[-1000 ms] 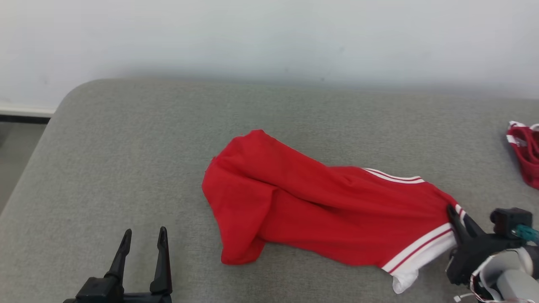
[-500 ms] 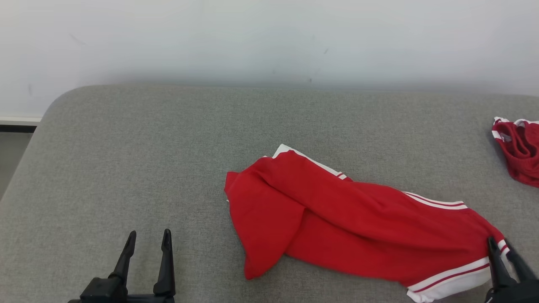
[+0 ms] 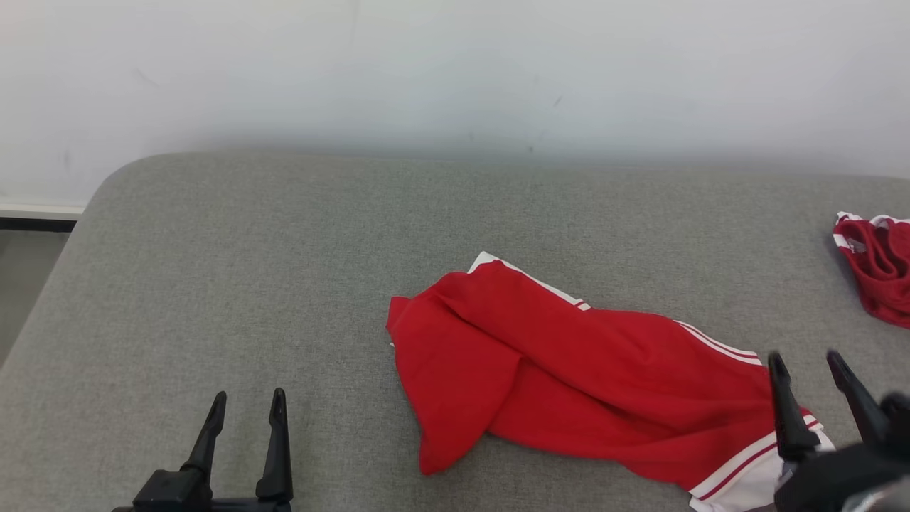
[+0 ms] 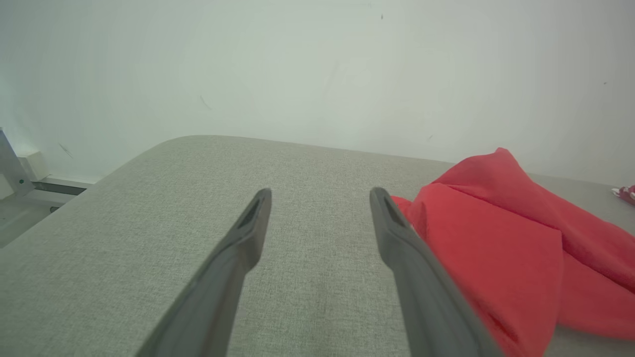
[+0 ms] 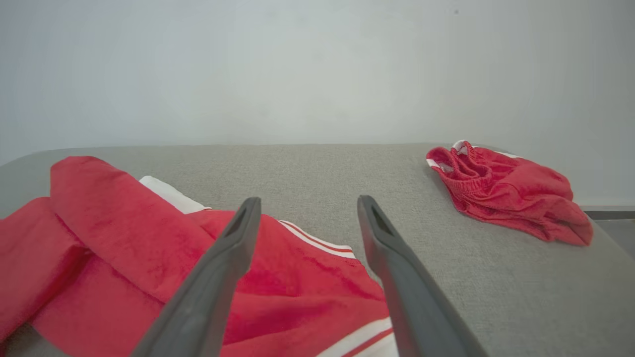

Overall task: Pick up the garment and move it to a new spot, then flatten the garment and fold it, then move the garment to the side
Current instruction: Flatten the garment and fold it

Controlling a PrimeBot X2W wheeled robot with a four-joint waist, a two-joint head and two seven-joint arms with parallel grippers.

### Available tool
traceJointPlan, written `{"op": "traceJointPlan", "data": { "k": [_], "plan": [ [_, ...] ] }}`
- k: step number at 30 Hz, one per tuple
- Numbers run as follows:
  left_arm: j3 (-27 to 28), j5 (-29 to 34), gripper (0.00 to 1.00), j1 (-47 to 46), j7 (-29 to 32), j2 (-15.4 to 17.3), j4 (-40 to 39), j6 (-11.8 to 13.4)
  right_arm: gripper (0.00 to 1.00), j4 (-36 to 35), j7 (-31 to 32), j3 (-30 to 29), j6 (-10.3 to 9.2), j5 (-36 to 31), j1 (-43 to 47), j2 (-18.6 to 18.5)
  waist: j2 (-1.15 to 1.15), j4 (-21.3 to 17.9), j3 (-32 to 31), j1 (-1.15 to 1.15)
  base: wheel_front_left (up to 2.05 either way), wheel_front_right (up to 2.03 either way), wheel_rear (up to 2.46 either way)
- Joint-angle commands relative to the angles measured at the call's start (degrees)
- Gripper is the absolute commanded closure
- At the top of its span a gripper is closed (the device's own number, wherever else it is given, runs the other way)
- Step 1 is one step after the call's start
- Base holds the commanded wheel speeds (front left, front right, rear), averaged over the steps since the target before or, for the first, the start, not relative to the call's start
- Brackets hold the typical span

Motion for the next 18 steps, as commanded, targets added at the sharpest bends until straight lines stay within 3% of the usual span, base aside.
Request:
{"op": "traceJointPlan", "data": {
  "k": [1, 11, 18],
  "plan": [
    [-0.1, 0.2, 0.00, -0.1, -0.2, -0.1, -0.2, 0.0, 0.00, 0.7, 0.1, 1.0, -0.15, 0.3, -1.9, -1.0, 0.00, 0.3, 0.2, 0.00, 0.00, 0.00, 0.00],
    [-2.8, -1.6, 0.00, -1.8, -0.2, -0.1, -0.1, 0.4, 0.00, 13.1, 0.9, 11.2, -0.15, 1.8, -19.9, -8.5, 0.00, 5.2, 2.7, 0.00, 0.00, 0.00, 0.00],
    [-5.3, -3.3, 0.00, -3.1, -0.2, -0.1, 0.1, 1.1, 0.00, 23.5, 3.0, 18.3, -0.15, 3.9, -30.5, -11.8, 0.00, 9.7, 5.1, 0.00, 0.00, 0.00, 0.00]
  ]
}}
